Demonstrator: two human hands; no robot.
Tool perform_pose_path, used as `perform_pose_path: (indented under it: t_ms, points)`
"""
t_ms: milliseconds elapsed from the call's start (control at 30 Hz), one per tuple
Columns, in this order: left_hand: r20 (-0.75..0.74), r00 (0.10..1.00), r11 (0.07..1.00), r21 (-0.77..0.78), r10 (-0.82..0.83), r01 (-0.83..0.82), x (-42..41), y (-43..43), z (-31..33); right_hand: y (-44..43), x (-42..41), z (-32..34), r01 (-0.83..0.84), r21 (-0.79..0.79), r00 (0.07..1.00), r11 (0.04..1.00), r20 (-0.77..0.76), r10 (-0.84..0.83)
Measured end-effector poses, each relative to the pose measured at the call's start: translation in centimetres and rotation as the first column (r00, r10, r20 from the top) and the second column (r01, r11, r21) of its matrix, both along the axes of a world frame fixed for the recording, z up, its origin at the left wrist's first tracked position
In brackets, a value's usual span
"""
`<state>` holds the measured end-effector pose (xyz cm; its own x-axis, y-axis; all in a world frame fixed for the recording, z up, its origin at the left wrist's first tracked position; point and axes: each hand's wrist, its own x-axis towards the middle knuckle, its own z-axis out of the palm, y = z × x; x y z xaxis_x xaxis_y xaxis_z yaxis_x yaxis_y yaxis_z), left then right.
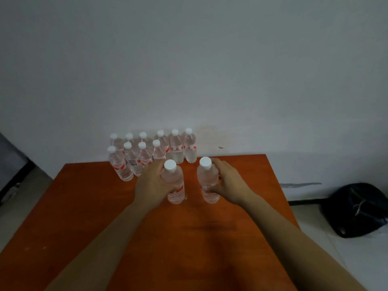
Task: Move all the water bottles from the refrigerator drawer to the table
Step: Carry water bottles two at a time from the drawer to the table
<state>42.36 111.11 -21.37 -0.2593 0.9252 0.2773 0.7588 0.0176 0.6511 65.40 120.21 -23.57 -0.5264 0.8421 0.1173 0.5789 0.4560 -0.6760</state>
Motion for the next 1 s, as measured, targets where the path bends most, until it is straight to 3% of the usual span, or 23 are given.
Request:
perform_pose_path:
  t_ms: [133,467,733,1000]
  points:
    - [0.025,1.000,0.999,-0.046,-0.008,0.009,-2.8,6.8,-3.7,5.1,-3.6,-2.7,0.035,-0.016,0.989,0.999,0.141,-0.033]
    - [-0.150,0.988,0.983,-0.184,-0.030,0.002,-9.5,21.3,-12.2,17.5,-12.4,-9.4,0.174,-0.203,0.974,0.964,0.183,-0.137]
    - [-0.111,0.994,0.962,-0.268,0.020,-0.049,-10.6,24.5,-14.3,21.6,-16.2,-12.3,0.196,-0.197,0.972,0.961,0.167,-0.164]
    - [-0.128,0.992,0.973,-0.229,0.015,-0.044,-10.3,23.9,-14.0,20.5,-16.5,-13.0,0.224,-0.195,0.960,0.955,0.215,-0.181]
